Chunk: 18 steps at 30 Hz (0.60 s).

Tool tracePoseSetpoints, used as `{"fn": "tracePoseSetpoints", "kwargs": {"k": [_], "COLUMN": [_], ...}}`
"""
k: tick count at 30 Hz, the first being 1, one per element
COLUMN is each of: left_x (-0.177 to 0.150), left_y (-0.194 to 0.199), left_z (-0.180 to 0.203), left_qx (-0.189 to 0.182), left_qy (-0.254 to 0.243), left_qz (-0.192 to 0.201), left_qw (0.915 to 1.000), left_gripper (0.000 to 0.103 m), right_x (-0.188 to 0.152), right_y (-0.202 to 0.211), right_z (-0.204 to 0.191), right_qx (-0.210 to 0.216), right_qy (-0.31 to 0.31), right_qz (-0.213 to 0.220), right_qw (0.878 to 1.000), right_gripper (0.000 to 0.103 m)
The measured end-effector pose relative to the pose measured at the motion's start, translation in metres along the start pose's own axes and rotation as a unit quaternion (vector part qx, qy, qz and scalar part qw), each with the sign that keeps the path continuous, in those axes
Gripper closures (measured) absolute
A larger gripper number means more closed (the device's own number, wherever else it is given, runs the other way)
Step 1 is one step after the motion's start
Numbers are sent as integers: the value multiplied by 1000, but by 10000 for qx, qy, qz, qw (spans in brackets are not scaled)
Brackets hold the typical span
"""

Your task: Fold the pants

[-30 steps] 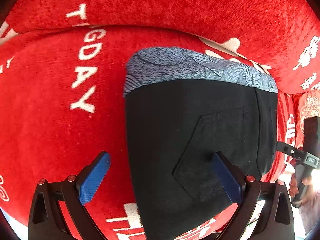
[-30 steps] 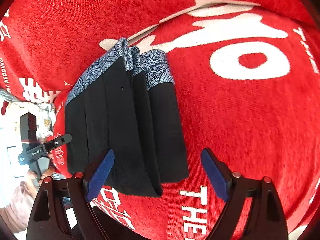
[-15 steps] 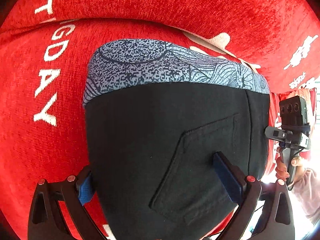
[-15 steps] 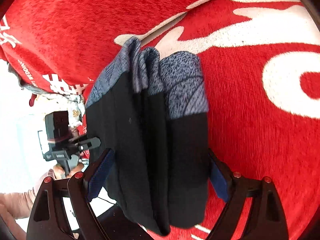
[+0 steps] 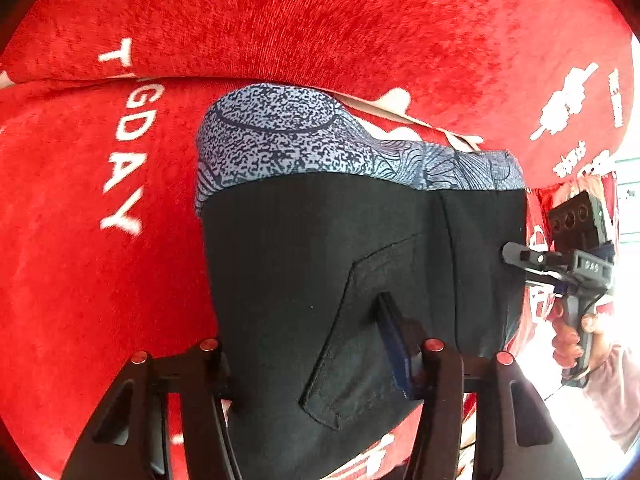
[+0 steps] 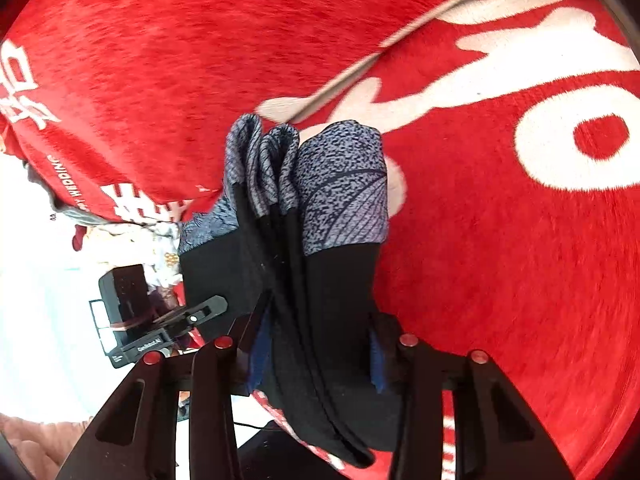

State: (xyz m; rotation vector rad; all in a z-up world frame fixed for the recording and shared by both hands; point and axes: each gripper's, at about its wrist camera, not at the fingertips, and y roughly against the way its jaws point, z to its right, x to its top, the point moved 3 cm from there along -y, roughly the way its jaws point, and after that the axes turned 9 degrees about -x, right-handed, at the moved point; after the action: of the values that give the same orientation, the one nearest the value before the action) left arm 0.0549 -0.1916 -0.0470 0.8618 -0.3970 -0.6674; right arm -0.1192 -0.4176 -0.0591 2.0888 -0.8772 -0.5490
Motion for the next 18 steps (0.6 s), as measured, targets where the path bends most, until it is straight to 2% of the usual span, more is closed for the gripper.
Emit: {"fn": "tracePoseSetpoints", "kwargs": {"k": [7,12,14,16,18], "left_x": [-41,-68,-75,-79,-79], "left_y": [46,64,58,57,57], "left_z": [-18,-62,-83,-101,-114], "left_qx": [191,505,755,865,867], "left_qy": [-24,187,313,396,489], "left_qz": [3,-25,-99,-49,110], "left_qw": [9998,9985,9966,9955,9950], "left_gripper": [47,46,41,19,8], "right_x": [-51,-80,-87,-89,-86], "right_y": [-15,-51,-67,-83,-85], "right_z": [-41,-53,-49,-49,-40], "right_qx": [291,415,371,85,-98], "right_qy": [6,-121,-230,-167,-223], "right_qz": [-189,-257,-319,-291,-205], "right_qw": [9994,9987,9985,9994,9995], "right_gripper": [59,59,59,59,54]}}
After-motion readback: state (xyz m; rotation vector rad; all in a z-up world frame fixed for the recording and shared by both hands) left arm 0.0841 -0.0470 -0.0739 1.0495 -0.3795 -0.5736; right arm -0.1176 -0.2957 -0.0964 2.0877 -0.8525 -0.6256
